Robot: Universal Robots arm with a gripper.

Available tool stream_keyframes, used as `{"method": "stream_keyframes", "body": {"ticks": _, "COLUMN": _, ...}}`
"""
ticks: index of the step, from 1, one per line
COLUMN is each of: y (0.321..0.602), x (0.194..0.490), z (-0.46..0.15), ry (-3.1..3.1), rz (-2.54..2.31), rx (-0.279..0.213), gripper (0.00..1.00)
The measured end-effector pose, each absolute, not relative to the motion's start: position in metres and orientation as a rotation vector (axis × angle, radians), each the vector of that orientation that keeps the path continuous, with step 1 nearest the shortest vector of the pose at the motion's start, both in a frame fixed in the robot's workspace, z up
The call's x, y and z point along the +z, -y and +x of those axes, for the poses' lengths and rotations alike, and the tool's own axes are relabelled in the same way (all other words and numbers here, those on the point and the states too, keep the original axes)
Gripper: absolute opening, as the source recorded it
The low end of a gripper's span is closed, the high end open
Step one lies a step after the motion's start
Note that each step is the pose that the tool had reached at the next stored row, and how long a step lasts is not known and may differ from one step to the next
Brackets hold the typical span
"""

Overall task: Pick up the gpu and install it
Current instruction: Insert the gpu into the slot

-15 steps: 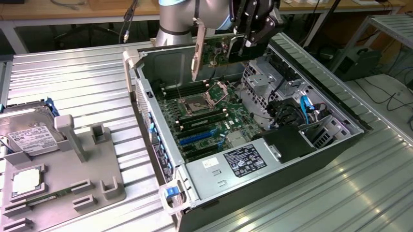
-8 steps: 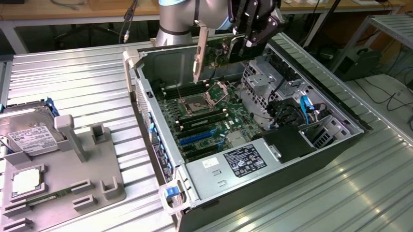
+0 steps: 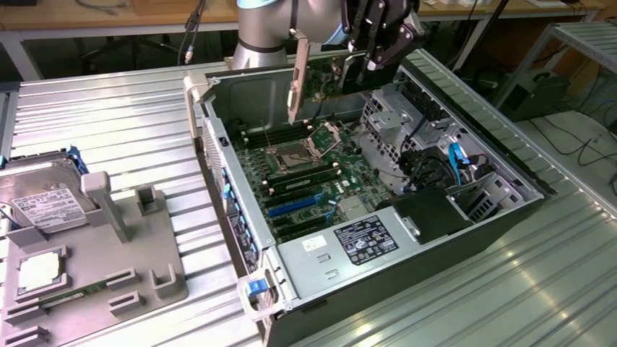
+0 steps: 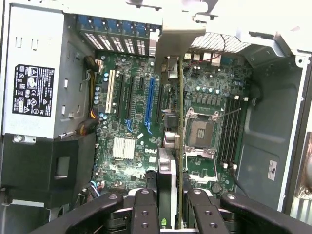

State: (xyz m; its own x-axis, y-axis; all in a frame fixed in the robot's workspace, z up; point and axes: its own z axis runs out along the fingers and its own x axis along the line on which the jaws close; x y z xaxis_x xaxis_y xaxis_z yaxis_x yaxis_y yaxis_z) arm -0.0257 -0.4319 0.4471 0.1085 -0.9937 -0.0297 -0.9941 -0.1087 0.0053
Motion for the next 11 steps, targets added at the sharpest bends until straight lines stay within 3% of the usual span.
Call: {"method": "stream_keyframes", "body": {"ticks": 11, "y": 0.4319, "x": 0.447, "z": -0.0258, "ry": -2.102, "rz": -2.312, "rx": 0.04, "gripper": 0.29}}
